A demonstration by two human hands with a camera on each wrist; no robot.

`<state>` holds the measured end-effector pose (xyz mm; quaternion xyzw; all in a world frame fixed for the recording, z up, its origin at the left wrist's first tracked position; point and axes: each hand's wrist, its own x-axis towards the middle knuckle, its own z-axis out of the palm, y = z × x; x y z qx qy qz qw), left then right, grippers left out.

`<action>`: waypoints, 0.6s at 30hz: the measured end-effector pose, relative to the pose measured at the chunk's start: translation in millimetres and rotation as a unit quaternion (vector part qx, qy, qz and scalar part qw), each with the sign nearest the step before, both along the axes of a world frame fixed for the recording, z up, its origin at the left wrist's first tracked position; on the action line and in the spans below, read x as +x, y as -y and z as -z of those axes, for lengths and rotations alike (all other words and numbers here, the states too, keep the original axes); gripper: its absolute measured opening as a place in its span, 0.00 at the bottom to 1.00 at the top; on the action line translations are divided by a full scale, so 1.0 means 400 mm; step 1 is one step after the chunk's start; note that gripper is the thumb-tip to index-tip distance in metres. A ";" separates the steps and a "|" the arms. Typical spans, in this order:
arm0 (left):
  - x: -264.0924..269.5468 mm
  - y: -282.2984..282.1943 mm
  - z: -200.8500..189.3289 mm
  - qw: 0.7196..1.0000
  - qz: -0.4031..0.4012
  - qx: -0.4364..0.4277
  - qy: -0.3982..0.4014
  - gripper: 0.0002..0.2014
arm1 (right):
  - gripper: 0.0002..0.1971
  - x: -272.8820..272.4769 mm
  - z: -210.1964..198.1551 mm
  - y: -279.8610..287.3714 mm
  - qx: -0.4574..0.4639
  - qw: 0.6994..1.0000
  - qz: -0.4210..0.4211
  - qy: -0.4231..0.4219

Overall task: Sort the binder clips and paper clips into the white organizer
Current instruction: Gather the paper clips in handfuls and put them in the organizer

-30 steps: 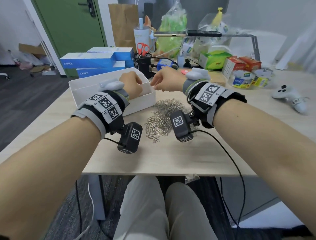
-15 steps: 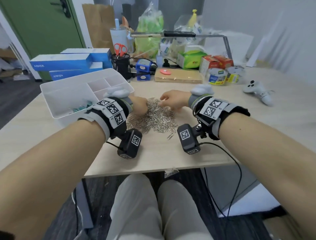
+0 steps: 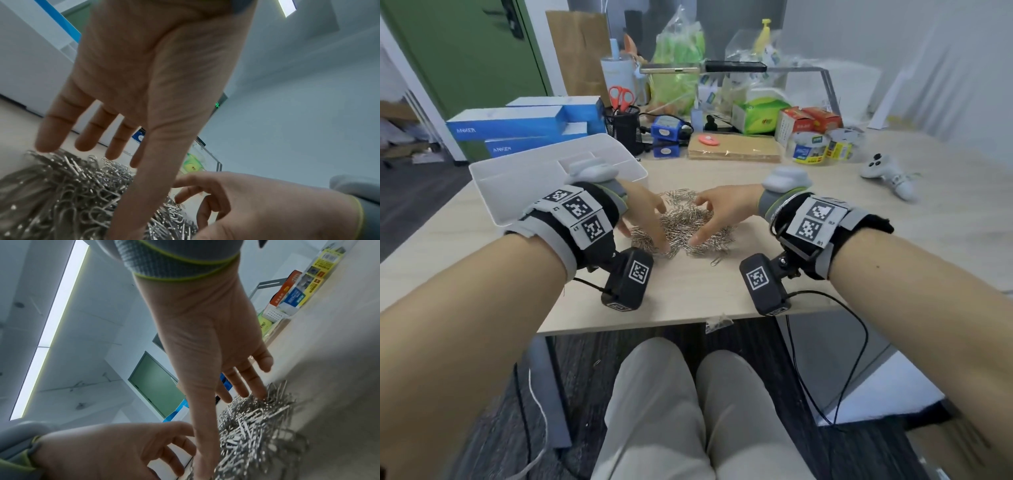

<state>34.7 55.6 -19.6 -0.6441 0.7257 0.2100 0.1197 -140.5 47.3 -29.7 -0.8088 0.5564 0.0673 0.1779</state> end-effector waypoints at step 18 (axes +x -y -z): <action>-0.050 0.012 0.039 0.992 -0.014 -0.099 -0.081 0.25 | 0.27 0.039 0.023 0.015 -0.055 0.993 0.026 0.098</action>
